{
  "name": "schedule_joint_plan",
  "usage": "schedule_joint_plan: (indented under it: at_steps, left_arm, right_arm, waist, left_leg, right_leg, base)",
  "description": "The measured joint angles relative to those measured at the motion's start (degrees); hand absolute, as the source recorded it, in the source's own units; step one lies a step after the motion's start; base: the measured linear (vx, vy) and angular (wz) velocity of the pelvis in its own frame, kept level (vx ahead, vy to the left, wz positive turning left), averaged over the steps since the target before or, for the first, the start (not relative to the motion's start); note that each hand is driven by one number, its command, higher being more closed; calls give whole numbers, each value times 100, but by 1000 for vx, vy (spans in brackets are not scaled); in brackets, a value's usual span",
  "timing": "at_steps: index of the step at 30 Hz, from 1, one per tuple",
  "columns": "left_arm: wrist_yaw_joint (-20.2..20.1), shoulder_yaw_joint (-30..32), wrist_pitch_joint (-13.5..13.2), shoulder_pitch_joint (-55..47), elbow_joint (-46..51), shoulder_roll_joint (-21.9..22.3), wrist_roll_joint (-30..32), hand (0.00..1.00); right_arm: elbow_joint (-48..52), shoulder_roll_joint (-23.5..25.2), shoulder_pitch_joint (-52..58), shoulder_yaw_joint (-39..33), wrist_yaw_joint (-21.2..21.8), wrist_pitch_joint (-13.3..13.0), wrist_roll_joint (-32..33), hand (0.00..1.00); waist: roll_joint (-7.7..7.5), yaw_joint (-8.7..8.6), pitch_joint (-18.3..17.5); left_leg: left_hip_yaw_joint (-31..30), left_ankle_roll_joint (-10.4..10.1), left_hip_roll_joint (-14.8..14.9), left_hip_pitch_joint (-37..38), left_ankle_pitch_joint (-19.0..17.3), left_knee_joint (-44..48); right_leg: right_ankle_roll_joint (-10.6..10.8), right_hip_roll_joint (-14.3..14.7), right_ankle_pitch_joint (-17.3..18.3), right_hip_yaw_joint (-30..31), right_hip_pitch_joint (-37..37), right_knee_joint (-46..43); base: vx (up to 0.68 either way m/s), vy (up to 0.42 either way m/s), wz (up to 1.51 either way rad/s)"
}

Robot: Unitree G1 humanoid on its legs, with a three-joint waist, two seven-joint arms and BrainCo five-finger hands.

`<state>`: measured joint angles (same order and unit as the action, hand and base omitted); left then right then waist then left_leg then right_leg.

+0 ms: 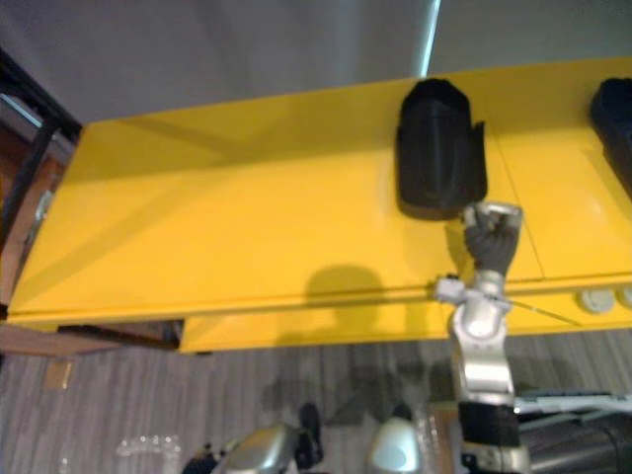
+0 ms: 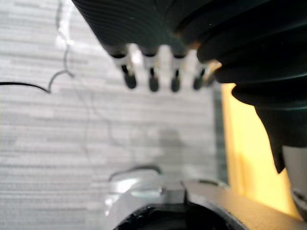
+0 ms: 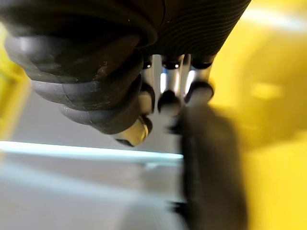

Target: Walk over and take plastic housings, then place them on the shelf

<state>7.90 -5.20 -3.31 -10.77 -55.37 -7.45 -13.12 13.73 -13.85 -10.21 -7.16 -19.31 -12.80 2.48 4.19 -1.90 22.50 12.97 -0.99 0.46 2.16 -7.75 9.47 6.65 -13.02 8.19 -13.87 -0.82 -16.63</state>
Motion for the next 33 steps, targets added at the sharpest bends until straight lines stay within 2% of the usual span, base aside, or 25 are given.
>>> schedule_joint_plan:
  at_steps: [3,5,9,11,12,15,17,20,23,26,29,33]
  left_arm:
    - [-1,2,-38,-1,-34,-26,0,0]
    - [-5,2,-55,-2,-37,-62,0,0]
    - [-5,2,-145,-2,-47,-73,0,0]
    - [-4,2,-151,-2,-56,-78,-1,0]
    - [-3,1,-152,-2,-68,-80,-2,0]
    - [-2,-7,-151,1,-127,-82,-3,0]
    - [-3,-13,-149,1,-177,-95,-18,0]
    - [-3,-52,-147,5,-203,-113,-43,0]
    - [-2,-62,-133,13,-202,-116,-57,0]
    - [2,-85,-100,22,-200,-111,-106,0]
    - [7,-114,9,21,-202,-113,-216,0]
    - [7,-215,77,18,-202,-53,-215,0]
  right_arm:
    - [612,-3,-11,259,546,-368,208,0]
    - [721,-5,-68,514,946,-495,407,0]
    - [825,-3,-220,1003,1569,-488,877,0]
    - [825,2,-273,1292,1831,-387,1076,0]
    - [811,2,-317,1528,2014,-150,1240,0]
    - [534,24,-461,1961,2230,221,1432,0]
    - [-31,151,-635,2299,2312,487,1493,0]
    - [-980,345,-886,2595,2280,785,1481,0]
    - [-1659,502,-1044,2642,2123,879,1344,0]
    - [-2162,549,-1189,2627,1657,882,986,0]
    - [-2516,625,-1440,2560,1181,867,715,0]
    - [-2855,690,-1575,2321,533,783,372,0]
  waist:
    - [-54,-52,28]
    - [-112,-47,6]
    - [-140,13,10]
    - [-152,53,4]
    - [-159,84,-1]
    - [-166,98,-27]
    - [-193,108,-50]
    - [-207,171,-58]
    - [-199,223,-63]
    - [-170,255,-78]
    - [-154,280,-80]
    - [21,304,-182]
  left_leg:
    - [18,-16,24,96,-11,-11]
    - [25,-22,45,93,-15,-11]
    - [54,-22,86,95,-15,7]
    - [48,-21,85,95,-15,20]
    - [44,-20,87,90,-13,24]
    - [33,-18,89,81,-11,25]
    - [19,-18,87,79,-10,25]
    - [-1,-18,78,60,-6,26]
    - [-37,-30,74,8,6,26]
    - [-146,-62,56,-82,57,13]
    - [-149,-177,50,-128,160,4]
    - [-177,-165,44,-125,255,-86]
  right_leg:
    - [12,29,-11,7,100,52]
    - [6,54,-27,13,100,74]
    - [1,118,-140,34,170,245]
    - [5,117,-155,32,184,254]
    - [5,120,-168,28,187,266]
    - [9,129,-199,15,212,317]
    - [16,130,-212,0,234,346]
    - [22,127,-217,-19,240,372]
    - [22,128,-217,-59,225,394]
    - [20,108,-216,-190,200,401]
    - [18,93,-215,-241,192,411]
    - [-4,88,-203,-328,202,394]
  base:
    - [5,-5,-4]
    - [-18,-8,-5]
    - [-31,9,-5]
    - [-33,17,1]
    - [0,0,0]
    - [0,0,0]
    - [-4,5,2]
    - [1,7,4]
    - [4,1,8]
    - [4,-11,19]
    - [-13,-20,11]
    - [-29,-18,11]
